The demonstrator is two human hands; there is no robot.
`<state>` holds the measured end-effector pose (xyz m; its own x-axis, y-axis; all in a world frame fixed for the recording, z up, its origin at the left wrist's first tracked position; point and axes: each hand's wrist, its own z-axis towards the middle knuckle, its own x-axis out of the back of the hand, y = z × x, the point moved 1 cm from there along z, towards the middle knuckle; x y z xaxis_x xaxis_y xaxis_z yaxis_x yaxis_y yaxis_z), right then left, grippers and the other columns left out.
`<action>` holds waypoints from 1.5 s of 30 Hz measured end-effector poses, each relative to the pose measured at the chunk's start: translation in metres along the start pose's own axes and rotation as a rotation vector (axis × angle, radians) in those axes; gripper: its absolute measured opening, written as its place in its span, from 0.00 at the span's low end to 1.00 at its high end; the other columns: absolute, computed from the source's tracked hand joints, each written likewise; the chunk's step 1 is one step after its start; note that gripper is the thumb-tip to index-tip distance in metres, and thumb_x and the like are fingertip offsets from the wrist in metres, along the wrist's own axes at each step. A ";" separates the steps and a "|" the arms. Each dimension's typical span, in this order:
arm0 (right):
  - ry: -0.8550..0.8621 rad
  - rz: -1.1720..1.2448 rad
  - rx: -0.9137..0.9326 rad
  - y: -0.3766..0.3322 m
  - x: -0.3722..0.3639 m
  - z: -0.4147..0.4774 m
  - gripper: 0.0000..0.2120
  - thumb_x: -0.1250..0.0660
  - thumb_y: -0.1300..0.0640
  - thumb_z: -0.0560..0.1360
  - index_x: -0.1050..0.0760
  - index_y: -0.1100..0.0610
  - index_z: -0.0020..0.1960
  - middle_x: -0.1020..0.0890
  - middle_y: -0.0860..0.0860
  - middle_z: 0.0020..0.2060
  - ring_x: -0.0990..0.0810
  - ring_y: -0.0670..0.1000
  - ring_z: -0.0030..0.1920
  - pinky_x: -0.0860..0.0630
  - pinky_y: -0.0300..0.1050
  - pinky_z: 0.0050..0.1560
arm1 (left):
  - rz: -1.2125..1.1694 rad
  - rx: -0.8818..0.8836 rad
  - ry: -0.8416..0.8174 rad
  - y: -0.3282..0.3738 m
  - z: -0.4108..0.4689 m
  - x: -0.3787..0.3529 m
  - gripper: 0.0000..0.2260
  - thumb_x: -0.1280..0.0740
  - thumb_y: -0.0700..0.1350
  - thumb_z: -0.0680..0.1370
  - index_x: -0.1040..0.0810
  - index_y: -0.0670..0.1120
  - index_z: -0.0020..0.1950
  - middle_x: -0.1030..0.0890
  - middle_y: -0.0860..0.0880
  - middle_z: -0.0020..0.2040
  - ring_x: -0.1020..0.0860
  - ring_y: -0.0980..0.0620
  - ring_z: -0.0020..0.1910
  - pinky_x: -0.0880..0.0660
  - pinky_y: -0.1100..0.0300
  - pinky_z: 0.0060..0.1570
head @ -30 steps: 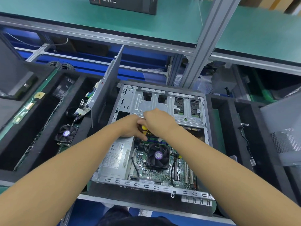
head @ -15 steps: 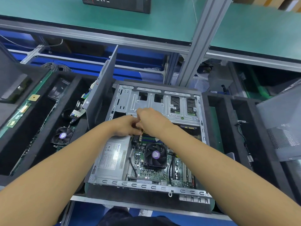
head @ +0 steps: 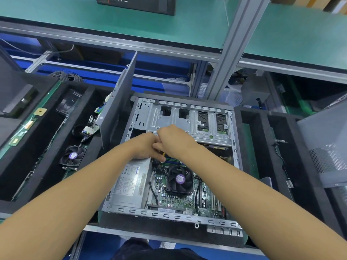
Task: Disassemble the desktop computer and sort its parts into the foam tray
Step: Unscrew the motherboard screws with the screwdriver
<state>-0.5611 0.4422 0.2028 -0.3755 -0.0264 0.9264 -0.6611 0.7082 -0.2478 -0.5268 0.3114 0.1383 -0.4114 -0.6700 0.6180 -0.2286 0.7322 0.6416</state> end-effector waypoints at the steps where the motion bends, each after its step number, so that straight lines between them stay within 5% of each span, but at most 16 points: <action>1: 0.003 -0.007 0.020 -0.001 0.001 0.000 0.09 0.34 0.54 0.78 0.26 0.59 0.52 0.28 0.56 0.44 0.22 0.61 0.46 0.30 0.48 0.40 | 0.009 -0.021 -0.013 -0.001 -0.001 0.001 0.08 0.22 0.48 0.71 0.19 0.50 0.46 0.16 0.53 0.43 0.19 0.51 0.47 0.23 0.53 0.52; 5: -0.012 -0.020 0.109 0.005 0.001 0.002 0.10 0.31 0.61 0.76 0.26 0.58 0.56 0.25 0.57 0.53 0.23 0.59 0.53 0.25 0.51 0.49 | 0.086 -0.062 0.003 -0.004 -0.004 0.004 0.04 0.29 0.44 0.77 0.21 0.54 0.47 0.17 0.53 0.46 0.20 0.51 0.48 0.25 0.56 0.52; 8: -0.021 0.047 0.135 0.010 -0.003 0.001 0.11 0.31 0.61 0.75 0.27 0.57 0.56 0.31 0.52 0.50 0.25 0.57 0.51 0.31 0.47 0.45 | 0.112 -0.060 0.101 -0.003 -0.004 0.003 0.05 0.26 0.48 0.75 0.21 0.54 0.44 0.19 0.55 0.42 0.22 0.54 0.42 0.26 0.59 0.45; 13: 0.044 0.104 -0.015 0.015 -0.005 -0.002 0.20 0.34 0.42 0.76 0.30 0.57 0.57 0.28 0.54 0.47 0.29 0.56 0.45 0.35 0.46 0.42 | 0.147 -0.074 0.216 0.002 -0.006 -0.001 0.12 0.24 0.50 0.71 0.24 0.50 0.34 0.24 0.53 0.29 0.29 0.55 0.30 0.34 0.62 0.32; 17: 0.058 0.015 -0.035 0.012 -0.008 -0.004 0.16 0.38 0.44 0.79 0.28 0.57 0.56 0.29 0.54 0.43 0.25 0.60 0.44 0.34 0.48 0.40 | 0.140 -0.085 0.228 0.005 -0.007 -0.002 0.13 0.22 0.49 0.69 0.25 0.55 0.31 0.23 0.55 0.28 0.28 0.60 0.29 0.34 0.62 0.33; 22: 0.008 0.035 0.100 0.009 -0.005 0.000 0.08 0.34 0.54 0.77 0.29 0.56 0.52 0.23 0.57 0.52 0.24 0.60 0.52 0.26 0.51 0.49 | 0.095 -0.055 0.187 0.002 -0.009 -0.003 0.14 0.23 0.46 0.71 0.27 0.57 0.33 0.22 0.59 0.30 0.25 0.64 0.31 0.34 0.66 0.33; 25: -0.001 0.062 0.117 0.013 -0.006 0.001 0.09 0.34 0.57 0.77 0.29 0.56 0.56 0.27 0.54 0.51 0.25 0.58 0.51 0.30 0.49 0.45 | 0.075 -0.031 0.221 0.003 -0.007 -0.004 0.13 0.22 0.47 0.70 0.25 0.57 0.33 0.21 0.58 0.32 0.25 0.62 0.33 0.32 0.64 0.34; 31: 0.087 0.084 -0.044 0.014 -0.009 -0.004 0.19 0.37 0.42 0.78 0.31 0.58 0.56 0.28 0.53 0.42 0.29 0.56 0.42 0.35 0.47 0.40 | 0.063 0.026 0.274 0.006 -0.006 -0.006 0.14 0.21 0.49 0.65 0.25 0.52 0.27 0.27 0.55 0.24 0.31 0.57 0.27 0.35 0.60 0.30; 37: 0.041 0.085 0.040 0.009 -0.009 0.000 0.07 0.36 0.53 0.78 0.33 0.55 0.50 0.22 0.58 0.49 0.24 0.60 0.45 0.34 0.47 0.40 | 0.087 -0.031 0.213 0.005 -0.009 -0.003 0.14 0.22 0.47 0.68 0.26 0.55 0.30 0.22 0.56 0.29 0.27 0.62 0.29 0.34 0.63 0.33; 41: 0.033 0.081 0.122 0.011 -0.008 0.000 0.09 0.34 0.59 0.77 0.29 0.57 0.56 0.28 0.55 0.49 0.27 0.57 0.47 0.35 0.47 0.42 | 0.114 -0.041 0.208 0.006 -0.011 0.000 0.16 0.22 0.46 0.71 0.27 0.58 0.32 0.24 0.59 0.31 0.28 0.63 0.30 0.36 0.68 0.32; 45: 0.049 0.128 0.055 0.012 -0.009 -0.002 0.13 0.35 0.52 0.77 0.35 0.57 0.55 0.28 0.53 0.45 0.27 0.57 0.44 0.36 0.47 0.40 | 0.130 -0.037 0.244 0.008 -0.010 -0.002 0.12 0.23 0.45 0.69 0.25 0.50 0.31 0.25 0.54 0.28 0.31 0.57 0.28 0.35 0.63 0.32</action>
<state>-0.5637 0.4525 0.1920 -0.4280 0.0970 0.8986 -0.6450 0.6637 -0.3788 -0.5186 0.3174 0.1465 -0.2090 -0.5840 0.7844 -0.1538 0.8117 0.5634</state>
